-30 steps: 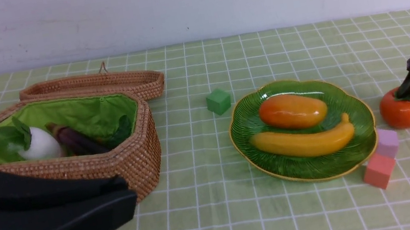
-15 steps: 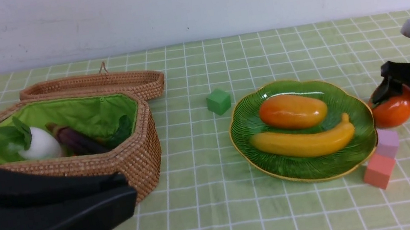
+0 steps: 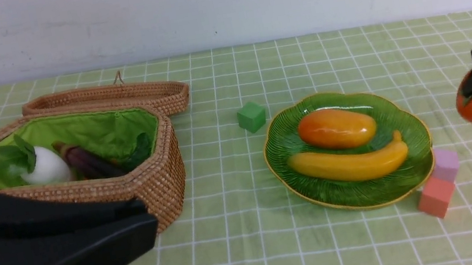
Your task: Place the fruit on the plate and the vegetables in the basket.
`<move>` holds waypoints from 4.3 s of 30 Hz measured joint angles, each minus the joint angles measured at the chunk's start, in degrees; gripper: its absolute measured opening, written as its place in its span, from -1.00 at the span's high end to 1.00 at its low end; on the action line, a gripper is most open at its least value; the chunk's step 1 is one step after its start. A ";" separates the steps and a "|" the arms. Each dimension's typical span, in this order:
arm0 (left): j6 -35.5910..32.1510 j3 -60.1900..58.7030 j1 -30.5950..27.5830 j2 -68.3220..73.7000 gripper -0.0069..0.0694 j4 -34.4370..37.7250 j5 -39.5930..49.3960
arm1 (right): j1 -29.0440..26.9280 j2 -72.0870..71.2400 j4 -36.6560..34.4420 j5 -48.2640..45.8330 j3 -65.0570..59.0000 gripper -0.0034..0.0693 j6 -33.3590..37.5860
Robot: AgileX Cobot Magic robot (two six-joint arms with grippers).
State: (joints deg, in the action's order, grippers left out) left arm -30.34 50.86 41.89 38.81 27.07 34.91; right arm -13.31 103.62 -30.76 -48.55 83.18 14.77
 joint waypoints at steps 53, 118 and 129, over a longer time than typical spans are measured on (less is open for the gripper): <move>17.08 -7.04 0.00 -10.19 0.72 -10.21 -0.45 | 18.50 -22.27 17.50 -21.79 0.25 0.55 -12.07; 35.87 -40.77 0.00 -36.44 0.64 -23.13 -13.67 | 16.92 -104.47 28.88 26.59 -84.22 0.93 -21.33; 35.87 -40.77 0.00 -36.44 0.61 -23.13 -13.68 | 16.79 -104.47 28.84 26.36 -84.15 0.91 -21.53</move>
State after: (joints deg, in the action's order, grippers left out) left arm 5.53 10.09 41.89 2.37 3.94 21.23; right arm 3.48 -0.86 -1.92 -22.19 -0.97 -6.76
